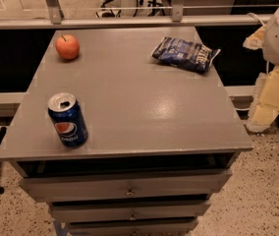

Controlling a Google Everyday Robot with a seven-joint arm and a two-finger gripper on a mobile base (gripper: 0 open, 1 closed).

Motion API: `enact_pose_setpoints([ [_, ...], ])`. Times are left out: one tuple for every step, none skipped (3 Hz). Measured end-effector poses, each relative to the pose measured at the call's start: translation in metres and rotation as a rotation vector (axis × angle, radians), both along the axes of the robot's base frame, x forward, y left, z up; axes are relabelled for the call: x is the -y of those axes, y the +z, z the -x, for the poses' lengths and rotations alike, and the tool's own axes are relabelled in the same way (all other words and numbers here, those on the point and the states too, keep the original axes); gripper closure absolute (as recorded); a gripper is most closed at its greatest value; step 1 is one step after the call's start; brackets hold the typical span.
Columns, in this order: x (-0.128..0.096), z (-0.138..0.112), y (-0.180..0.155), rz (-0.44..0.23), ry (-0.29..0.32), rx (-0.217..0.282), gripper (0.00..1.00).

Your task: Move apple near blue chip bag

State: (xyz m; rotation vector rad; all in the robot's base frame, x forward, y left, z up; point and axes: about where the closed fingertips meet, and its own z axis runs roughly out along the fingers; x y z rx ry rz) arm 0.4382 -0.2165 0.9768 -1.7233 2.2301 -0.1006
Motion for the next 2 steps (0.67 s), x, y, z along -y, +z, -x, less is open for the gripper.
enact_pose_setpoints([
  [-0.004, -0.003, 0.001, -0.009, 0.004, 0.013, 0.00],
  [-0.023, -0.022, -0.003, -0.055, 0.028, 0.051, 0.00],
])
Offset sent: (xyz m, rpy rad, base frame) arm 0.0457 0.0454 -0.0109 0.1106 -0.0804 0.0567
